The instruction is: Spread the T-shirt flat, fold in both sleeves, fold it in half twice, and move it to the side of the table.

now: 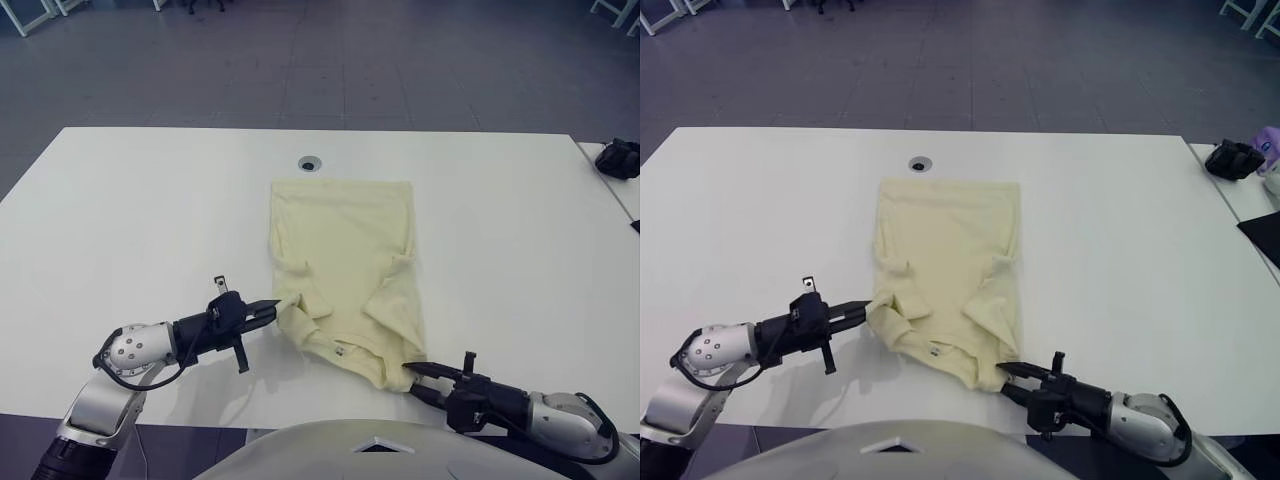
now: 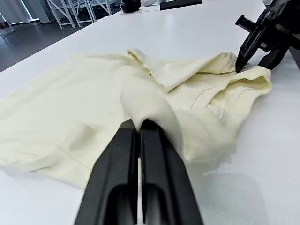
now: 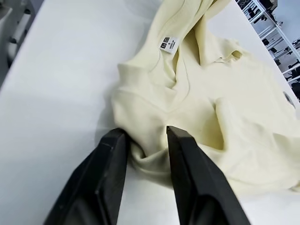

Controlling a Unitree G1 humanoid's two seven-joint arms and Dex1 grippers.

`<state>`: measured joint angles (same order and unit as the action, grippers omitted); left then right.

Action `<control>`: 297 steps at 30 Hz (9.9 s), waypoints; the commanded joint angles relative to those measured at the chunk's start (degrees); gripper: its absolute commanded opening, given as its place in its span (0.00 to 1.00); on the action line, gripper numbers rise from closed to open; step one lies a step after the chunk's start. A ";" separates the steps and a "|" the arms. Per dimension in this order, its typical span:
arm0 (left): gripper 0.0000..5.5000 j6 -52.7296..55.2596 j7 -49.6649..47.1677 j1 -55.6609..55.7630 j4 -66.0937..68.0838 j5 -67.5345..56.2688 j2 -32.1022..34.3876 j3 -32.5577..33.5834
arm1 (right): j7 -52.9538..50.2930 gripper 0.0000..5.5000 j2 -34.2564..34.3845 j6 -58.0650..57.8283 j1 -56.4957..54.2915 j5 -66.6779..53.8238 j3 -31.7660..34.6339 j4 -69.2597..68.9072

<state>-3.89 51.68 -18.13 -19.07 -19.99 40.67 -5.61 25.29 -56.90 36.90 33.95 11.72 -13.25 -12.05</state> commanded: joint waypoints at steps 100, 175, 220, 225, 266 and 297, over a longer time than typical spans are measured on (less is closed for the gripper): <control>0.00 0.27 0.04 -2.39 0.79 3.46 -3.12 3.45 | -15.95 0.18 23.49 -19.67 26.42 10.94 10.76 -14.25; 0.00 0.44 -2.22 -4.02 -0.48 4.89 -4.87 3.13 | -0.62 0.98 34.52 -12.46 10.45 -1.81 28.02 -0.37; 0.00 -1.21 -3.95 -2.86 2.74 6.79 -6.28 1.96 | -1.27 0.98 24.84 -21.34 -8.73 -0.86 20.46 -8.93; 0.00 -1.96 -4.46 -4.40 2.66 7.25 -6.90 1.36 | -0.19 0.98 22.16 -21.34 -3.74 -1.25 25.42 -6.09; 0.00 -2.28 -5.45 -6.12 2.83 7.10 -6.75 2.40 | 8.56 0.98 15.32 -0.12 15.78 0.37 26.77 -9.99; 0.00 -1.93 -3.87 -3.48 4.38 6.84 -5.66 2.62 | 11.95 0.78 11.78 -6.41 13.97 8.70 7.48 -8.96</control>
<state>-6.05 47.75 -22.31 -15.08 -13.29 34.53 -3.46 32.39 -42.53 34.64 45.29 18.92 -3.33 -22.94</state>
